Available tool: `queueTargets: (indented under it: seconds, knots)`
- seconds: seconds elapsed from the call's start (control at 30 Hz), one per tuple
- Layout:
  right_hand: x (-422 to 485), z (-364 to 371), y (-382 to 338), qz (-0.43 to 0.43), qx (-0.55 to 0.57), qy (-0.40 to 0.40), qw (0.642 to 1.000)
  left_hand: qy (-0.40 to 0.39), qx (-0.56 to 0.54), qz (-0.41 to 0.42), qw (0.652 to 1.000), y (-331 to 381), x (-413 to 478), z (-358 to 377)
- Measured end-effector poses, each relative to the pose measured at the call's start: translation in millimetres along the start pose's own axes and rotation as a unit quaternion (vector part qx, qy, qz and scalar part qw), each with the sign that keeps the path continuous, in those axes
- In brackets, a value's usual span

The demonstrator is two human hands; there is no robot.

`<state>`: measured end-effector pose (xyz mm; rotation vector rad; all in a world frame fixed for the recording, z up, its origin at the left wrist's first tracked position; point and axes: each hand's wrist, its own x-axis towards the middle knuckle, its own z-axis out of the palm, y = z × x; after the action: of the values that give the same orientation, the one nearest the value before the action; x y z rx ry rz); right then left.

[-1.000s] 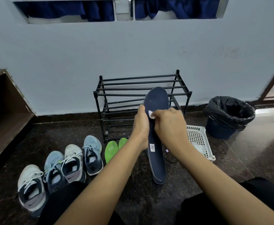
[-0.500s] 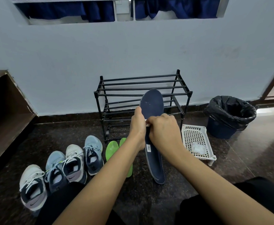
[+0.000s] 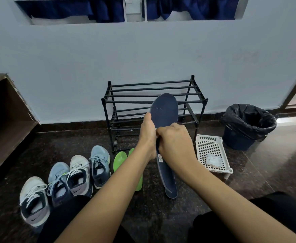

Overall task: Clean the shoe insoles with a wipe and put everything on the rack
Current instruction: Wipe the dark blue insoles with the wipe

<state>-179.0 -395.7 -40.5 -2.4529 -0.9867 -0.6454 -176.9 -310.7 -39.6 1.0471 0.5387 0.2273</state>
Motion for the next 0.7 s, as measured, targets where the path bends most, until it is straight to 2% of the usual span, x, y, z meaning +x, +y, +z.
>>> queueTargets:
  seconds: [0.13,0.3,0.43,0.53,0.7]
  knots:
    - [10.7,-1.5,11.2,0.054,0.025,0.015,0.998,-0.015,0.026,0.017,0.999,-0.3,-3.0,2.3]
    - [20.4,-10.2,23.5,0.124,0.039,0.029,0.991,-0.036,0.033,-0.007,0.999,-5.0,-10.9,9.2]
    - [12.2,-7.6,9.0,0.067,0.001,0.043,0.997,-0.057,0.000,-0.006,0.998,5.9,-12.5,6.2]
    - [2.3,-0.9,-2.6,0.014,-0.013,0.020,1.000,-0.032,-0.033,0.006,0.999,12.3,-9.1,-1.5]
    - [3.4,3.0,3.7,0.003,0.001,0.042,0.999,-0.030,-0.013,0.010,0.999,12.5,-14.4,-0.6]
